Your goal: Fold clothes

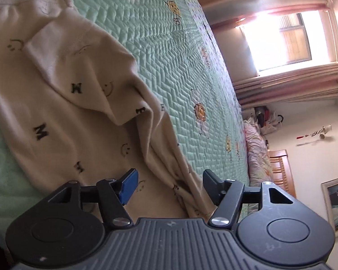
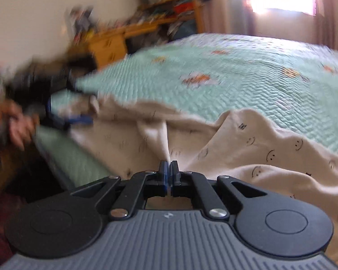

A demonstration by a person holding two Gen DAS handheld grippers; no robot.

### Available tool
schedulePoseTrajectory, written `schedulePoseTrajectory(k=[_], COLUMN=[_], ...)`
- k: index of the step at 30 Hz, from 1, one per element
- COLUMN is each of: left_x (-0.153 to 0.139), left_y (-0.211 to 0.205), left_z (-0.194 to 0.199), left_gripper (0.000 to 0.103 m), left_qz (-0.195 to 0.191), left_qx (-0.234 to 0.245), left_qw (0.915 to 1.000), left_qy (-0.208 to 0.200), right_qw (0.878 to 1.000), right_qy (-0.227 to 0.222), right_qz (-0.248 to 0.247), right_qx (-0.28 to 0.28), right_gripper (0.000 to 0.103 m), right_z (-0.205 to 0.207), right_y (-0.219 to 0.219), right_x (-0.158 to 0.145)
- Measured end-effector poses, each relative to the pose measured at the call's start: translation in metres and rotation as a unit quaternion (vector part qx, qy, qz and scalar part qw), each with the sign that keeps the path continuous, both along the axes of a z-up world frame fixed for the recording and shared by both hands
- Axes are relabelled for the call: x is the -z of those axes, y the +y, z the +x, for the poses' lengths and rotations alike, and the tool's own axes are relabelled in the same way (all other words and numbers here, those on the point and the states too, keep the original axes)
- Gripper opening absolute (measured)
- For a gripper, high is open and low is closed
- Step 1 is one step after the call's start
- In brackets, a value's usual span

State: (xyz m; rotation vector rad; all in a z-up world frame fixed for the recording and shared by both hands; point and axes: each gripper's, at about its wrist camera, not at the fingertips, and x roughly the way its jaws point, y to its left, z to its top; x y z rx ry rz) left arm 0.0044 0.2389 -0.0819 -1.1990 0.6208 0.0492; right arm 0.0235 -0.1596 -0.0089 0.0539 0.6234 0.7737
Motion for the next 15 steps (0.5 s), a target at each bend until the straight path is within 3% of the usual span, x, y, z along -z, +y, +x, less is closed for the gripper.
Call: schedulePoseTrajectory(k=[6,8,10,13,15], left_x=[-0.019,-0.033,-0.043,-0.051,-0.051], left_y=[0.022,0.031,0.032,0.024,0.019], left_z=[0.05,0.069,0.076,0.074,0.069], left_gripper=[0.069,0.069,0.069,0.075,0.079], left_qz=[0.04,0.068,0.072,0.058,0.046], left_qx=[-0.02,-0.018,-0.011,0.018,0.033], left_qw=[0.9986,0.9967,0.996,0.9948,0.994], left_qy=[-0.029,-0.042,-0.052,-0.082,-0.093], right_qw=[0.998,0.997,0.996,0.999,1.0], right_qy=[-0.023,-0.013,-0.003,0.007,0.002], right_qz=[0.024,0.048,0.065,0.047,0.015], right_qx=[0.046,0.054,0.057,0.026,0.002], right_gripper=[0.003,0.003,0.003,0.011,0.034], right_z=[0.018,0.028,0.035,0.033,0.032], right_y=[-0.006,-0.011,-0.014,0.0,0.019], right_x=[-0.008,-0.011,-0.012,-0.01,-0.006])
